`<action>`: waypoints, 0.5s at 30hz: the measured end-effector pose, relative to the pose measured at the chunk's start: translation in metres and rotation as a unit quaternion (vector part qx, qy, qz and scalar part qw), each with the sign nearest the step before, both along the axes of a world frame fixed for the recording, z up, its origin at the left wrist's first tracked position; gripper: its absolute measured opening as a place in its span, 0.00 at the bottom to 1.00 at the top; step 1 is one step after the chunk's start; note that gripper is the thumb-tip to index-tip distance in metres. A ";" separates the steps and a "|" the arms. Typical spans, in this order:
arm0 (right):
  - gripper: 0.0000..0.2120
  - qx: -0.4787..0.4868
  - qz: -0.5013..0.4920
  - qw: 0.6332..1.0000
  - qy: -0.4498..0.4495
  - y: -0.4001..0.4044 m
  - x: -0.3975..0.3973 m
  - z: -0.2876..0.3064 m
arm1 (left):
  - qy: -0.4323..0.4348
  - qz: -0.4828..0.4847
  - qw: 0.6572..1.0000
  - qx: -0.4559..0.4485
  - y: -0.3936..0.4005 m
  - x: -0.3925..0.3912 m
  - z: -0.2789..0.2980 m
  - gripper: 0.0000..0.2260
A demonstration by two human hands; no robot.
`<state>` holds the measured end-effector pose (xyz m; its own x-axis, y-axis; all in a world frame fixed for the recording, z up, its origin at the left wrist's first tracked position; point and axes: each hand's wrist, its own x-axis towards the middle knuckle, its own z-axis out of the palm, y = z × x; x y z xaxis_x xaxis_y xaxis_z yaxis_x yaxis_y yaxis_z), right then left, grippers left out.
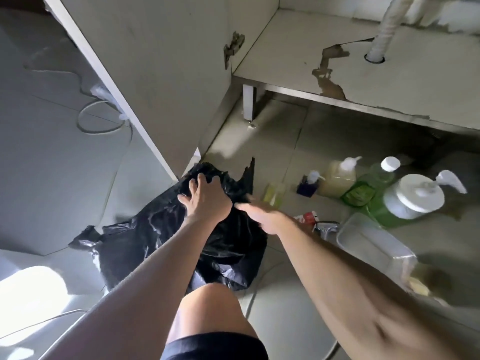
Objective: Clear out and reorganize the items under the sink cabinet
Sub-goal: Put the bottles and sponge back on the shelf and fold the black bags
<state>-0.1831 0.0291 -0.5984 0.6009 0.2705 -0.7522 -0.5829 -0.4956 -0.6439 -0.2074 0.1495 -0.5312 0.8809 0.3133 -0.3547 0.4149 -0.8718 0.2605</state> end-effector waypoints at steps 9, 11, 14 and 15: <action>0.25 -0.207 0.103 0.960 -0.160 -0.137 -0.015 0.094 | -0.130 -0.114 0.984 -0.052 -0.086 0.021 0.026 0.16; 0.20 -0.277 0.137 0.936 -0.167 -0.180 -0.014 0.132 | -0.128 -0.111 0.978 -0.118 -0.117 0.027 0.040 0.14; 0.15 -0.353 0.134 0.903 -0.204 -0.233 -0.012 0.188 | -0.106 -0.160 0.969 -0.156 -0.155 0.029 0.058 0.12; 0.13 -0.358 0.107 0.901 -0.222 -0.247 -0.012 0.201 | -0.101 -0.183 0.966 -0.153 -0.166 0.031 0.062 0.12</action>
